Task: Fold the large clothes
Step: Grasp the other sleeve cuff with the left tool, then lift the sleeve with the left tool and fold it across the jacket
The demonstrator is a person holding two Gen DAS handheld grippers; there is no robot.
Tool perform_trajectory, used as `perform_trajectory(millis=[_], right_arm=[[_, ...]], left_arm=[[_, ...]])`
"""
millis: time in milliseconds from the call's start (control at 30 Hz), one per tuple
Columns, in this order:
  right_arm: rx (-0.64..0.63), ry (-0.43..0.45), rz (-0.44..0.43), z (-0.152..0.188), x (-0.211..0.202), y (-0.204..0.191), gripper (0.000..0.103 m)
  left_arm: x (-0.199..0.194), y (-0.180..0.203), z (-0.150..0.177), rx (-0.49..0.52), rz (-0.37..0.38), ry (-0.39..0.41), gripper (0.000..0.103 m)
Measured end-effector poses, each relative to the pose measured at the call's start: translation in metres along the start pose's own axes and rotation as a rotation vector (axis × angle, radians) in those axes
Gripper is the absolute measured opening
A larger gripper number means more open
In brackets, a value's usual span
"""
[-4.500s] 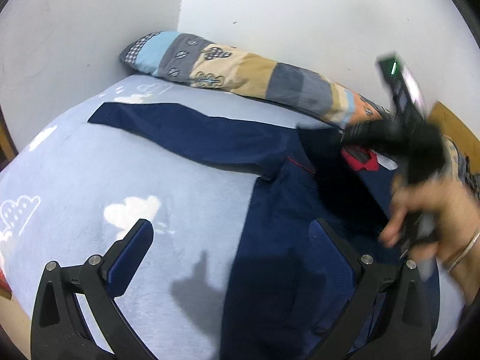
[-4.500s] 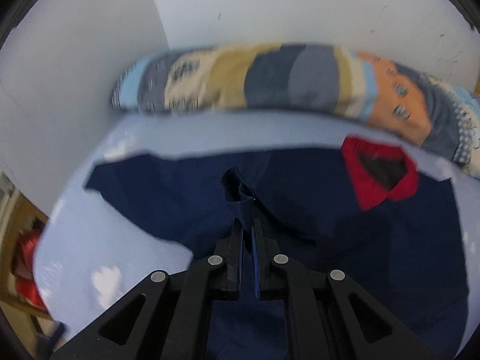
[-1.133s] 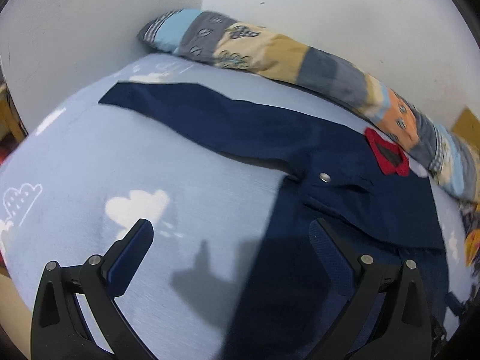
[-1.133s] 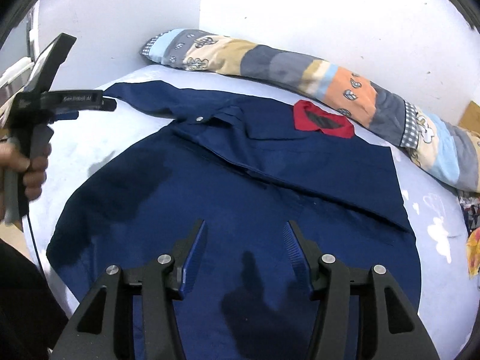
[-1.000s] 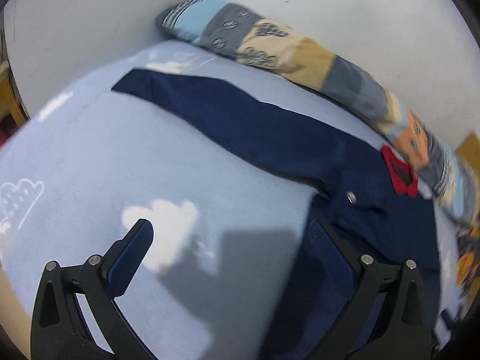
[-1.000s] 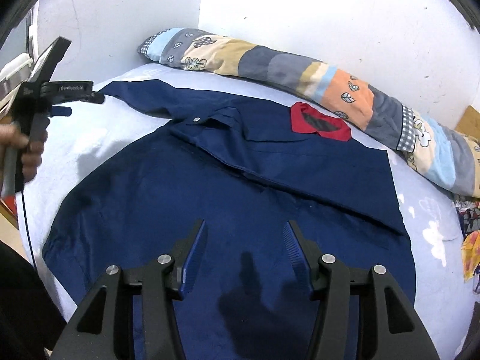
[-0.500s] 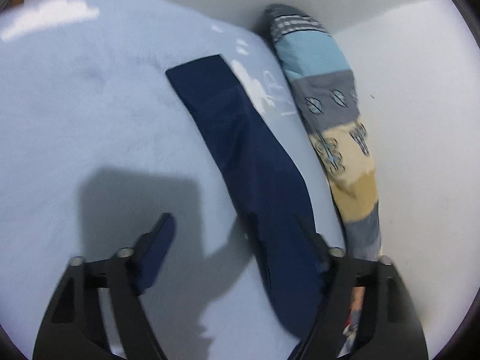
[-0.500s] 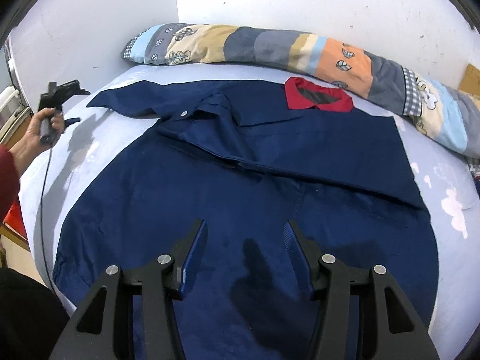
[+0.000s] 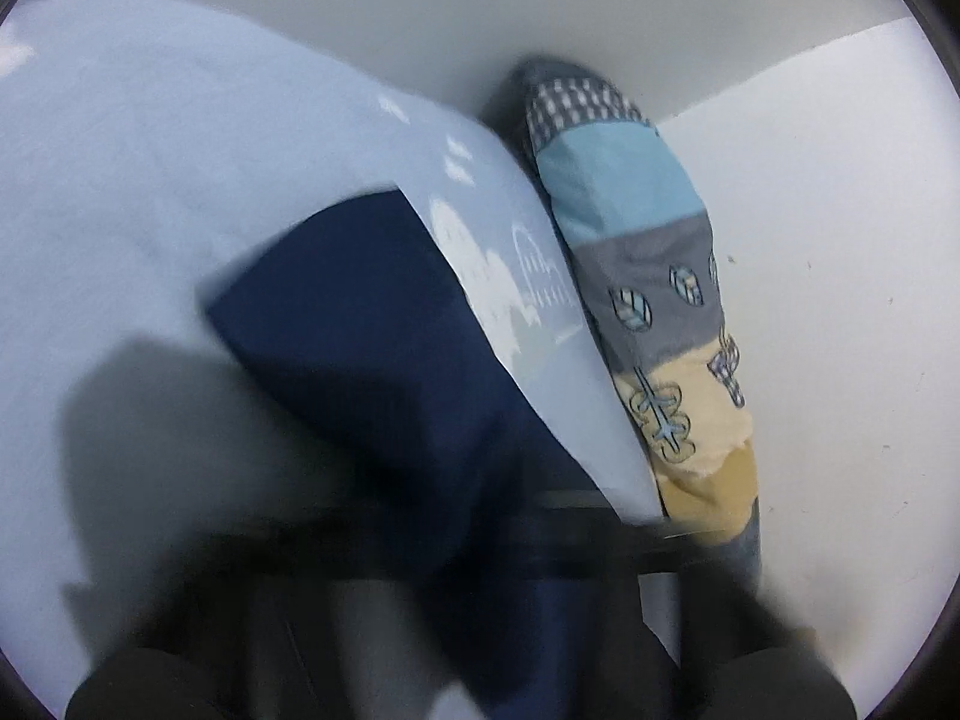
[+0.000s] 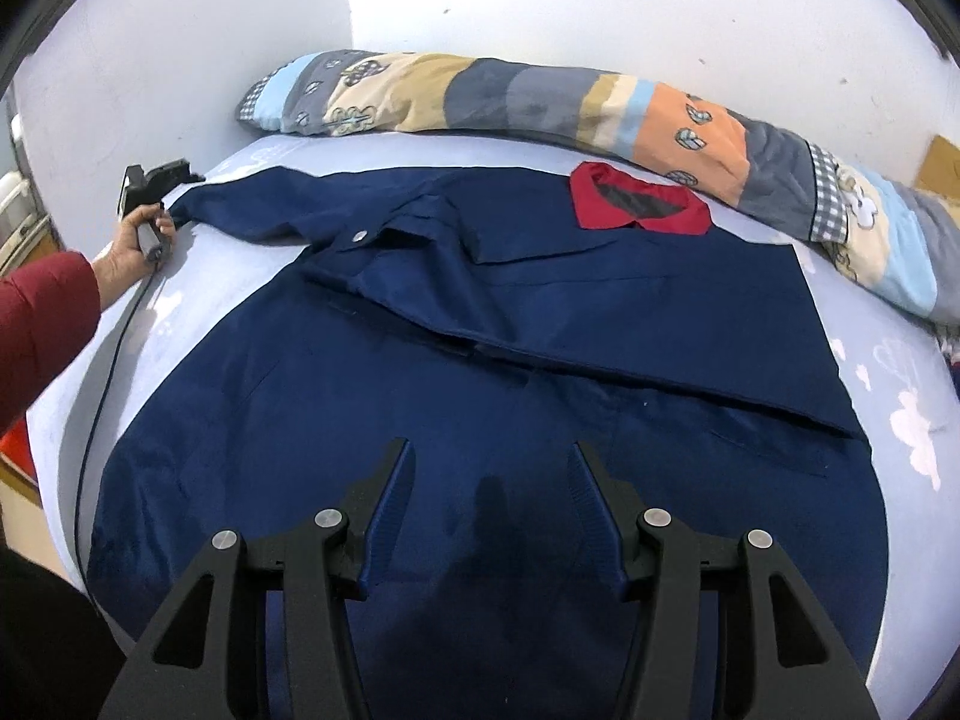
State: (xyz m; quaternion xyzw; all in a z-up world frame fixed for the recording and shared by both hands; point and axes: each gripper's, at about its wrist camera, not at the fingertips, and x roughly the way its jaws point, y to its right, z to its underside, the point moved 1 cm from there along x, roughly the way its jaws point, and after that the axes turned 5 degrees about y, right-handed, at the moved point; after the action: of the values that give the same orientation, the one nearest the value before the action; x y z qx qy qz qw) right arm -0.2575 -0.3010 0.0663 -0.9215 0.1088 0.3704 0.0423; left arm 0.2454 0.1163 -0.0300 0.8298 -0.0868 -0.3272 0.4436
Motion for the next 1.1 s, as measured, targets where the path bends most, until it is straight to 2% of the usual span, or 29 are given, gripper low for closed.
perform_trajectory(millis=[67,167,267,467,600,767,867,967,1000,1100], right_arm=[[0.015,-0.004,0.004,-0.001,0.003,0.004,0.055],[0.024,-0.004,0.018,-0.002,0.005,0.007,0.055],[0.031,0.001,0.045,-0.003,0.003,0.011,0.055],[0.116,0.041,0.083,-0.005,-0.015,0.036,0.055],[0.146,0.060,0.156,-0.007,-0.027,0.056,0.055],[0.184,0.083,0.178,-0.003,-0.046,0.075,0.055],[0.166,0.107,0.204,0.001,-0.060,0.079,0.055],[0.162,0.120,0.217,0.004,-0.072,0.087,0.055],[0.177,0.126,0.215,0.005,-0.077,0.093,0.055],[0.210,0.141,0.207,0.010,-0.090,0.106,0.055]], left_arm=[[-0.009,0.002,0.001,0.014,-0.006,0.041,0.003],[-0.022,0.016,-0.001,0.050,-0.023,0.059,0.003],[-0.042,0.041,-0.002,0.109,-0.002,0.068,0.003],[-0.090,0.135,0.009,0.278,0.087,0.043,0.002],[-0.121,0.212,0.033,0.380,0.156,0.021,0.002],[-0.149,0.305,0.094,0.530,0.247,-0.042,0.002],[-0.159,0.356,0.157,0.626,0.299,-0.114,0.003],[-0.165,0.384,0.215,0.685,0.336,-0.186,0.003],[-0.165,0.396,0.244,0.708,0.346,-0.224,0.003],[-0.164,0.412,0.304,0.743,0.360,-0.299,0.003]])
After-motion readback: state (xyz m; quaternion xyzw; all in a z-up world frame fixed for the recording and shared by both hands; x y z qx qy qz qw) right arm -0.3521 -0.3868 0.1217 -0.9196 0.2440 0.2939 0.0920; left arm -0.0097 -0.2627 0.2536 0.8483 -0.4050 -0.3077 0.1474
